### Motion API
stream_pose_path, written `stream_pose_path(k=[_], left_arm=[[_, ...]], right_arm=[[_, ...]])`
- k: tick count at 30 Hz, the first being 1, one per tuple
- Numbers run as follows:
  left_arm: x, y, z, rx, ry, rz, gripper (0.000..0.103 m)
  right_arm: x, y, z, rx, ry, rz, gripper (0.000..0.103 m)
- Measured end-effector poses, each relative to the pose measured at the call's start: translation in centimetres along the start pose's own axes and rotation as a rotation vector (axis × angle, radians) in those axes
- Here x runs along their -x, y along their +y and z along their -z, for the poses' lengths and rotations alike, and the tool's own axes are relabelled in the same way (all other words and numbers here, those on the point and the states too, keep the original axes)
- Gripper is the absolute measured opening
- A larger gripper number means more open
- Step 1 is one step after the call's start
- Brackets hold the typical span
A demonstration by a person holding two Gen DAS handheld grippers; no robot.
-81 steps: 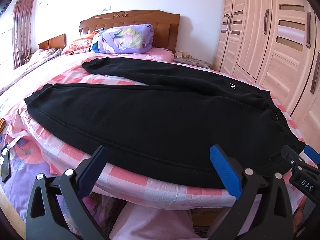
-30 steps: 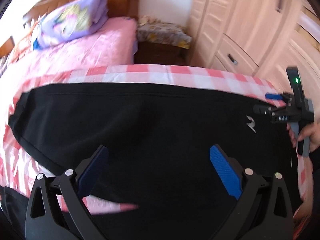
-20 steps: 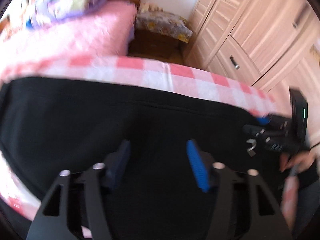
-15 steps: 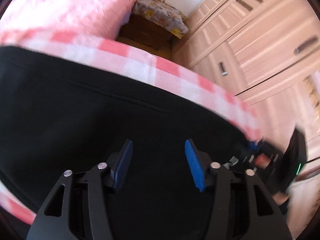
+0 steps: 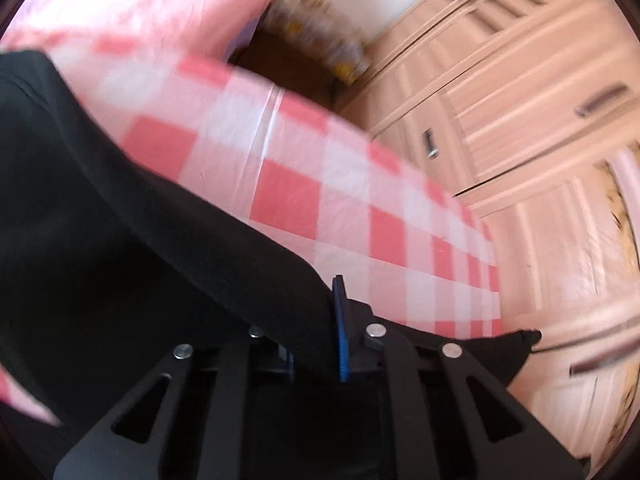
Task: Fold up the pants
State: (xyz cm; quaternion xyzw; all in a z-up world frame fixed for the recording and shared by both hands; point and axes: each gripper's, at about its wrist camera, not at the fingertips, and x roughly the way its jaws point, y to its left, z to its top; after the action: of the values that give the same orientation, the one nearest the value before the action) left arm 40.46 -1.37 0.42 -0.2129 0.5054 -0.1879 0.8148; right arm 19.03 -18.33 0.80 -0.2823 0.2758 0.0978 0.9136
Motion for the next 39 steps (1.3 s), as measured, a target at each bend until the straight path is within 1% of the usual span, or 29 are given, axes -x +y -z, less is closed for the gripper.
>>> stream_pose_path(k=[1, 2, 4, 5, 7, 8, 9, 10, 11, 13, 14, 15, 16, 17, 18, 20, 22, 23, 24, 26, 28, 30, 31, 32, 33, 34, 36, 39], left_arm=[[1.5, -0.5, 0.9, -0.025, -0.049, 0.0, 0.013], [3.8, -1.3, 2.6, -0.069, -0.121, 0.003, 0.013], [7.9, -2.9, 6.7, -0.169, -0.257, -0.006, 0.012], [9.9, -3.4, 9.2, -0.217, -0.321, -0.009, 0.013], [12.0, -3.5, 12.9, -0.259, -0.386, 0.003, 0.013], [12.7, -3.2, 15.3, -0.279, -0.406, -0.006, 0.013], [12.7, -2.8, 16.8, -0.285, -0.41, -0.022, 0.013], [12.4, -2.2, 18.3, -0.283, -0.403, -0.038, 0.013], [11.7, -0.9, 19.5, -0.263, -0.368, -0.044, 0.013], [10.1, 1.2, 20.4, -0.22, -0.284, -0.033, 0.017], [9.3, 2.3, 20.7, -0.182, -0.244, -0.016, 0.021], [8.9, 3.3, 20.7, -0.15, -0.23, 0.0, 0.027], [8.7, 4.1, 20.5, -0.113, -0.218, 0.02, 0.03], [8.6, 4.6, 20.4, -0.092, -0.208, 0.035, 0.036], [8.6, 4.9, 20.3, -0.069, -0.198, 0.052, 0.04], [8.7, 5.1, 19.8, -0.04, -0.192, 0.083, 0.044], [8.6, 5.3, 19.7, -0.027, -0.185, 0.092, 0.05], [8.6, 5.6, 19.8, -0.013, -0.18, 0.101, 0.054], [8.4, 5.8, 19.8, -0.002, -0.176, 0.108, 0.056], [8.0, 6.2, 19.6, 0.021, -0.16, 0.119, 0.058], [7.5, 6.5, 19.5, 0.033, -0.15, 0.129, 0.058], [7.4, 6.4, 19.3, 0.015, -0.148, 0.122, 0.058], [7.3, 6.1, 19.2, -0.003, -0.15, 0.113, 0.058], [7.3, 6.0, 19.2, -0.009, -0.151, 0.111, 0.058], [7.2, 5.9, 19.0, -0.007, -0.148, 0.114, 0.058], [7.0, 5.9, 18.8, -0.001, -0.141, 0.12, 0.058], [6.6, 5.9, 18.6, 0.008, -0.132, 0.124, 0.058], [6.6, 5.5, 18.6, 0.005, -0.132, 0.119, 0.058]], right_arm=[[1.0, 0.5, 0.4, -0.016, -0.006, -0.001, 0.01], [1.7, 0.7, 0.5, -0.03, -0.013, 0.001, 0.01], [4.4, 1.3, 1.1, -0.069, -0.049, 0.0, 0.012], [5.8, 1.5, 1.5, -0.094, -0.054, -0.015, 0.013], [7.9, 1.9, 2.3, -0.152, -0.049, -0.042, 0.024], [9.0, 1.7, 3.1, -0.196, -0.053, -0.05, 0.045], [10.3, 1.4, 4.2, -0.259, -0.06, -0.07, 0.073], [11.4, 1.1, 5.2, -0.317, -0.069, -0.082, 0.082], [12.6, 0.8, 6.1, -0.379, -0.078, -0.093, 0.087], [14.0, -0.9, 8.8, -0.539, -0.069, -0.113, 0.087], [14.6, -2.0, 10.6, -0.647, -0.055, -0.122, 0.087], [14.5, -2.9, 11.9, -0.727, -0.043, -0.136, 0.087], [14.5, -4.0, 13.6, -0.821, -0.023, -0.153, 0.087], [14.3, -5.1, 15.2, -0.919, 0.005, -0.162, 0.086], [14.7, -5.5, 16.3, -0.987, 0.017, -0.169, 0.085], [14.7, -7.5, 18.2, -1.124, -0.019, -0.204, 0.084], [14.6, -8.8, 19.2, -1.196, -0.034, -0.208, 0.081], [13.9, -9.3, 19.3, -1.21, -0.023, -0.217, 0.078], [13.2, -9.4, 19.3, -1.221, -0.014, -0.226, 0.076], [11.5, -10.2, 19.2, -1.24, 0.012, -0.24, 0.074], [10.3, -11.2, 19.0, -1.252, 0.024, -0.221, 0.073], [9.2, -11.9, 18.8, -1.247, 0.047, -0.195, 0.071], [8.7, -12.2, 18.7, -1.244, 0.061, -0.199, 0.071], [8.6, -12.1, 18.9, -1.231, 0.076, -0.205, 0.069], [8.3, -12.1, 18.8, -1.211, 0.092, -0.2, 0.062], [8.3, -11.9, 18.8, -1.186, 0.106, -0.185, 0.059], [8.9, -11.7, 19.2, -1.185, 0.091, -0.179, 0.053], [9.7, -12.1, 21.0, -1.246, 0.053, -0.175, 0.053]])
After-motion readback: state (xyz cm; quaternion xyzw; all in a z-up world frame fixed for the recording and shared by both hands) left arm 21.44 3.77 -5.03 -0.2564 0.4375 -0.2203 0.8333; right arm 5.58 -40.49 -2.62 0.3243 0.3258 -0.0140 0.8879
